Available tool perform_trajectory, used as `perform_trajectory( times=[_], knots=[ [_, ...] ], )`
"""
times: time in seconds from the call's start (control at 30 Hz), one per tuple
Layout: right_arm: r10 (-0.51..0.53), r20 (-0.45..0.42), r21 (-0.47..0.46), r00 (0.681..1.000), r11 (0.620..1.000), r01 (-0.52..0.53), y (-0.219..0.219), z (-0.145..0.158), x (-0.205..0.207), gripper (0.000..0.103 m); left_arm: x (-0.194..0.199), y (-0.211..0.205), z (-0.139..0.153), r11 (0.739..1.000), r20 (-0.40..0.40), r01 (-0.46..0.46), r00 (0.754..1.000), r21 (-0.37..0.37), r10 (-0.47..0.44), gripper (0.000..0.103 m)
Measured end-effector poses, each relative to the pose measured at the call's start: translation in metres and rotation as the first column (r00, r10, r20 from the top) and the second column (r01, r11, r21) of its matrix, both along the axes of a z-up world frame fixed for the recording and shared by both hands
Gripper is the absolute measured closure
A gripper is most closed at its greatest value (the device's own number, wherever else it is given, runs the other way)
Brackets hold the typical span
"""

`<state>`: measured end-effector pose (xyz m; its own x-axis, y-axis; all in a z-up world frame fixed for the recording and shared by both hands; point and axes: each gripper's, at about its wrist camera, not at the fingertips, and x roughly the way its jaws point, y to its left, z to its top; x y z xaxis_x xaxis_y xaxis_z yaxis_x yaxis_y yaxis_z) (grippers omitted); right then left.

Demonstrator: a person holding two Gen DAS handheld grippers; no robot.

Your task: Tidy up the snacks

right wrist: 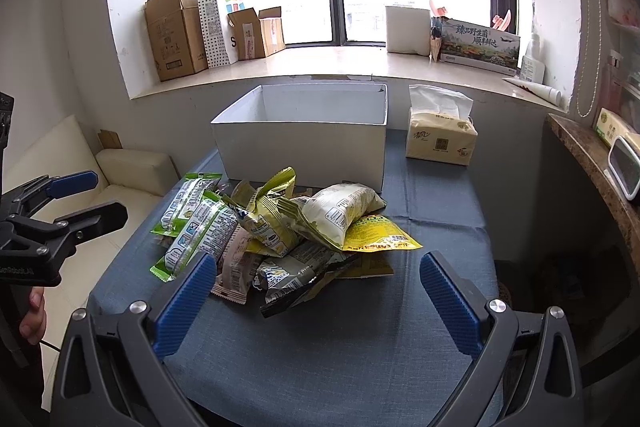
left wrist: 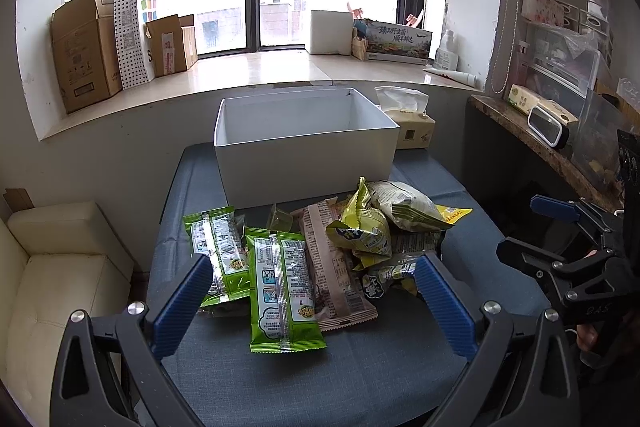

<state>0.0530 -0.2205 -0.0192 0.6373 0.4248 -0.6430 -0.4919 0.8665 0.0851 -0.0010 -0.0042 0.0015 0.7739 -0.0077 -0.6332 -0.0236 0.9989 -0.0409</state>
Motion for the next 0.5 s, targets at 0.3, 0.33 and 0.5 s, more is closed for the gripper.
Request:
perform_trajectory(
  times=[0.3,0.33,0.5],
  knots=[
    [0.003,0.0,0.002,1.0,1.0,-0.003,0.0015,0.0004,-0.0008,0.0,-0.0011,0.0006,0.0007,1.0,0.001,0.0,1.0,0.001,0.0,0.0],
    [0.004,0.0,0.003,1.0,1.0,-0.004,0.0015,0.0004,-0.001,0.0,-0.0008,0.0009,0.0007,1.0,0.0,0.0,1.0,0.001,0.0,0.0],
    [0.003,-0.004,0.005,1.0,1.0,-0.003,0.0015,0.0001,-0.0011,0.0,-0.001,0.0013,0.0011,1.0,-0.001,0.0,1.0,0.002,0.0,0.0]
  ],
)
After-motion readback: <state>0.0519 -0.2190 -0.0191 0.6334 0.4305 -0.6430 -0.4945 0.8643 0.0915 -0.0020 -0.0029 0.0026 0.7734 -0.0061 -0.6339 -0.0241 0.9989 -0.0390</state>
